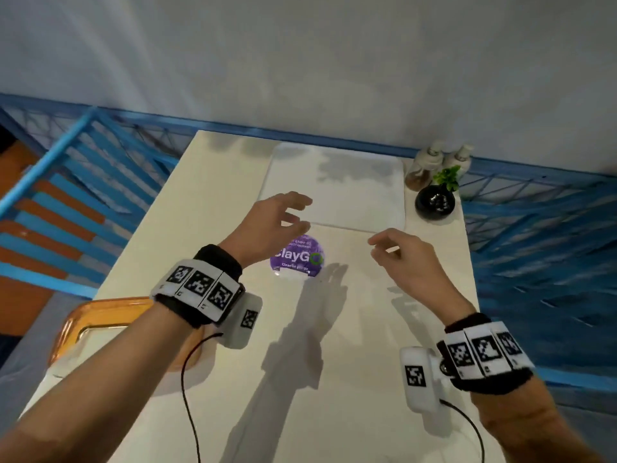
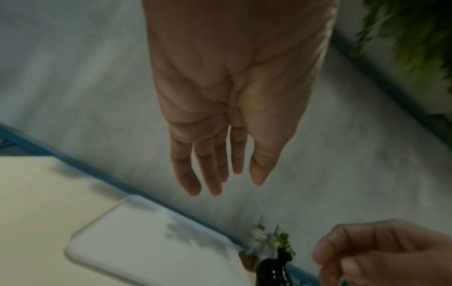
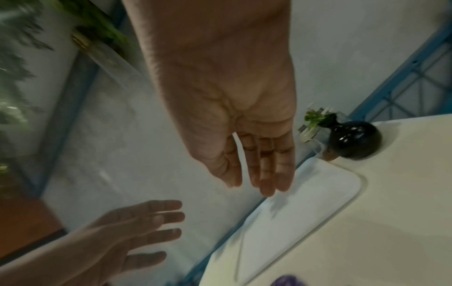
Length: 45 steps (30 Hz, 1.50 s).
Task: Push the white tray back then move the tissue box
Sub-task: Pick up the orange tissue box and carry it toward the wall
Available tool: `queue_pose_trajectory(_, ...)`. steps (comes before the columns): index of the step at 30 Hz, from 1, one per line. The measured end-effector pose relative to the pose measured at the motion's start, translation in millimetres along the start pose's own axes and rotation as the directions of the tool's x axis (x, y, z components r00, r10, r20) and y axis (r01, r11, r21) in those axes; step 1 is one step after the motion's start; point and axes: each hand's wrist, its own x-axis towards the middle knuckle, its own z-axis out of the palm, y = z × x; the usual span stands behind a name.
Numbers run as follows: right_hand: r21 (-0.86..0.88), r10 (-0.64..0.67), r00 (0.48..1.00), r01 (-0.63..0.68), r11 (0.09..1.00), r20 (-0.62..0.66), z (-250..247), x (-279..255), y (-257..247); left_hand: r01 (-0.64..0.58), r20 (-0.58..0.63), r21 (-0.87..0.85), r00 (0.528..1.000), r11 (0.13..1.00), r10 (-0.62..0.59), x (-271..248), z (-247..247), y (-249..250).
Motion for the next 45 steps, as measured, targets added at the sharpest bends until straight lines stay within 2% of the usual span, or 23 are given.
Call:
queue_pose_trajectory(3,0.008,-0.083,0.993,0.083,0.997,0.085,15.0,-38.1,-20.7,0.004,-0.071,0.026,0.997,1.000,-0.003,-62.1,-26.6,-0.8)
queue_pose_trajectory(6,0.048,-0.135,0.973,0.128,0.991,0.186,40.8,-65.9,-36.8,0.079,-0.159,0.016,0.984,0.997,-0.075,-123.3,-56.9,-20.6)
queue_pose_trajectory(9,0.069,-0.162,0.939,0.147,0.987,0.304,75.6,-82.1,-51.4,0.191,-0.303,0.008,0.936,0.982,-0.180,-176.1,-84.3,-56.1)
queue_pose_trajectory(11,0.053,-0.187,0.911,0.180,0.982,0.367,103.6,-86.0,-62.3,0.293,-0.413,0.014,0.872,0.956,-0.262,-203.9,-97.5,-89.4)
queue_pose_trajectory(13,0.048,-0.204,0.894,0.202,0.978,0.399,133.6,-84.4,-73.2,0.392,-0.525,0.013,0.785,0.920,-0.327,-226.1,-106.7,-128.2)
queue_pose_trajectory(16,0.021,-0.201,0.896,0.210,0.978,0.395,178.4,-76.2,-89.1,0.474,-0.627,-0.049,0.670,0.879,-0.396,-250.7,-112.3,-188.3)
queue_pose_trajectory(19,0.054,-0.128,0.919,0.116,0.992,0.373,216.1,-67.0,-106.8,0.526,-0.603,-0.283,0.553,0.802,-0.575,-265.1,-112.0,-238.2)
queue_pose_trajectory(21,0.076,-0.066,0.934,0.042,0.996,0.352,236.5,-61.8,-117.9,0.524,-0.485,-0.467,0.522,0.713,-0.701,-266.7,-110.9,-260.2)
queue_pose_trajectory(23,0.064,0.003,0.935,-0.028,0.998,0.355,251.7,-57.7,-127.2,0.515,-0.293,-0.632,0.532,0.579,-0.794,-263.1,-110.7,-269.7)
queue_pose_trajectory(25,0.030,0.073,0.920,-0.091,0.995,0.385,257.3,-56.9,-131.7,0.520,-0.105,-0.708,0.592,0.479,-0.799,-256.7,-106.6,-271.2)
queue_pose_trajectory(27,0.000,0.128,0.900,-0.141,0.990,0.416,264.1,-61.1,-135.9,0.549,0.033,-0.706,0.656,0.447,-0.754,-254.2,-106.2,-274.9)
queue_pose_trajectory(30,0.001,0.184,0.866,-0.208,0.978,0.464,273.6,-71.8,-137.4,0.582,0.153,-0.679,0.708,0.447,-0.690,-252.5,-105.1,-281.1)
queue_pose_trajectory(33,0.099,0.235,0.855,-0.313,0.945,0.463,281.8,-81.7,-135.2,0.567,0.197,-0.687,0.748,0.455,-0.634,-250.6,-104.9,-283.8)
queue_pose_trajectory(36,0.182,0.267,0.858,-0.376,0.909,0.439,288.0,-85.6,-134.8,0.534,0.190,-0.703,0.778,0.470,-0.599,-244.7,-110.0,-288.8)
queue_pose_trajectory(40,0.272,0.269,0.882,-0.388,0.881,0.388,291.7,-79.9,-144.4,0.515,0.179,-0.717,0.788,0.471,-0.589,-223.8,-116.3,-294.2)
queue_pose_trajectory(45,0.346,0.279,0.911,-0.379,0.858,0.305,291.1,-44.0,-152.1,0.498,0.169,-0.724,0.799,0.477,-0.577,-178.4,-124.1,-293.0)
